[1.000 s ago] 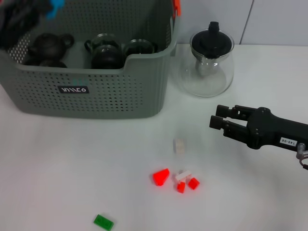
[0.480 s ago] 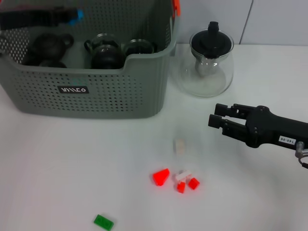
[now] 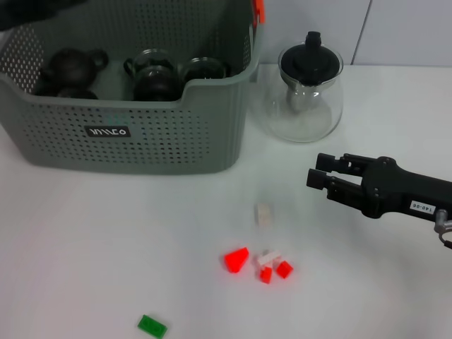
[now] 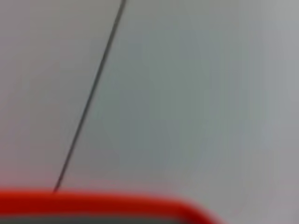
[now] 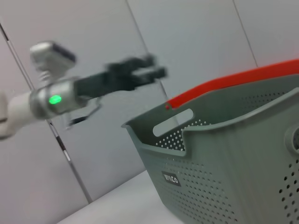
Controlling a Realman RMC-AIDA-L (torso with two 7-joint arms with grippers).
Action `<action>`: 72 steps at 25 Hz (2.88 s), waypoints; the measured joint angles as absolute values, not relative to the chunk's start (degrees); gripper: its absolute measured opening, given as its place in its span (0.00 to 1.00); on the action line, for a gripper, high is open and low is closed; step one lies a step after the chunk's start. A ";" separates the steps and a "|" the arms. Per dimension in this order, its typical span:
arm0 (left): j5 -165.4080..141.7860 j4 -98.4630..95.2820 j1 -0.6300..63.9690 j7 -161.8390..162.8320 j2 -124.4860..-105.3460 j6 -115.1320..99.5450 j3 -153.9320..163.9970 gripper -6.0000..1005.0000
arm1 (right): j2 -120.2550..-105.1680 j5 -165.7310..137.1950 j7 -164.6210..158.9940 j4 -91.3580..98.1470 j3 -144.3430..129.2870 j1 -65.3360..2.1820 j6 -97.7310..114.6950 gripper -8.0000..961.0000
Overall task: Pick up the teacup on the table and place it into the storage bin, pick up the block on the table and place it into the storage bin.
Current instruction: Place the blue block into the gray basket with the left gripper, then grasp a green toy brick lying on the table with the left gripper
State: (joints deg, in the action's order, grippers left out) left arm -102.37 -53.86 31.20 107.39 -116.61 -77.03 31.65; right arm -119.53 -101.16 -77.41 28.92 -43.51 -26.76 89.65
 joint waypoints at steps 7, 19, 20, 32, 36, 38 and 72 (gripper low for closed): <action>-94.16 -42.08 17.80 77.63 -118.52 -106.10 20.34 0.83 | -119.54 -101.16 -77.43 28.91 -43.51 -26.55 89.36 0.55; -114.11 -24.53 3.09 33.29 -124.68 -104.94 20.84 0.89 | -119.65 -101.16 -77.91 28.85 -43.50 -27.70 89.22 0.55; -115.85 -23.51 3.02 32.51 -124.72 -103.58 20.60 0.88 | -119.65 -101.16 -77.91 28.84 -43.50 -27.73 89.23 0.55; -121.58 -19.38 3.35 24.32 -124.60 -93.92 18.02 0.83 | -119.62 -101.16 -77.96 28.82 -43.50 -27.68 88.96 0.56; -121.67 -20.45 2.70 24.17 -124.58 -93.28 16.65 0.83 | -119.62 -101.16 -77.90 28.83 -43.51 -27.61 88.93 0.56; -121.70 -20.47 2.65 23.68 -124.58 -92.09 16.28 0.83 | -119.62 -101.16 -77.91 28.83 -43.51 -27.60 88.93 0.56; -121.68 -18.28 4.98 21.28 -124.47 -92.24 13.09 0.82 | -119.62 -101.16 -77.43 28.83 -43.46 -26.79 88.94 0.56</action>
